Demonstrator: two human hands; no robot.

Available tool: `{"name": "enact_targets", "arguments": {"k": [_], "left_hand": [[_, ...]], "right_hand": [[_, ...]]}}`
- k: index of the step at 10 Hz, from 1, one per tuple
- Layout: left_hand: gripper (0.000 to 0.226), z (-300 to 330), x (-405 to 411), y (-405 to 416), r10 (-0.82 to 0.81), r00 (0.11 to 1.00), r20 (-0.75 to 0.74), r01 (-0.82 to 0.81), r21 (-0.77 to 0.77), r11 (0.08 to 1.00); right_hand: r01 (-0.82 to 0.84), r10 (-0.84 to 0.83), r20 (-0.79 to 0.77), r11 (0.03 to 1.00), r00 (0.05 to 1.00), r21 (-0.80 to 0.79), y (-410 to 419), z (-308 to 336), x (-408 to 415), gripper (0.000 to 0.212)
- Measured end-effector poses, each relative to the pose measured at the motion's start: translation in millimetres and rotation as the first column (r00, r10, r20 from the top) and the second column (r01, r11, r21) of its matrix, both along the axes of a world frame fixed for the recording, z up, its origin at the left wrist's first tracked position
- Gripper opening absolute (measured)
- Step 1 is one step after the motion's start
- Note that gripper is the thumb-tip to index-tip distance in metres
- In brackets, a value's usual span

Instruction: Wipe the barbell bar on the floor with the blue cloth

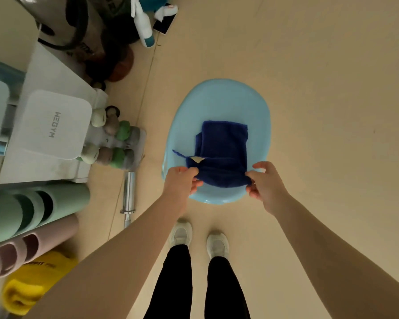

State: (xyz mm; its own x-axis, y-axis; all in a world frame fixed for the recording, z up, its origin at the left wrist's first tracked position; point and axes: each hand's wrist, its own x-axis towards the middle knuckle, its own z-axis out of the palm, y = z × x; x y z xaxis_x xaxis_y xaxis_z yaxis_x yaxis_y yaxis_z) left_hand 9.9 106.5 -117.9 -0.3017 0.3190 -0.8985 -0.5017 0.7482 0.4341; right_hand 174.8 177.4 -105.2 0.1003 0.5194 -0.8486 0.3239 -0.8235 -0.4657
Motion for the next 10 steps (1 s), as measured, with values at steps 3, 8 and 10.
{"name": "enact_targets", "arguments": {"k": [3, 8, 10], "left_hand": [[0.036, -17, -18, 45, 0.006, 0.96, -0.278, 0.048, 0.188, 0.981], [0.019, -27, -6, 63, -0.276, 0.823, -0.496, 0.388, 0.138, 0.911], [0.023, -10, 5, 24, -0.323, 0.762, -0.561, 0.401, 0.016, 0.916]], "right_hand": [[0.334, -0.307, -0.198, 0.935, 0.931, 0.12, 47, -9, -12, 0.022], [-0.199, 0.158, 0.139, 0.909, 0.978, 0.366, 67, -27, -23, 0.03], [-0.564, 0.453, 0.345, 0.735, 0.822, 0.377, 31, 1, -18, 0.04]]}}
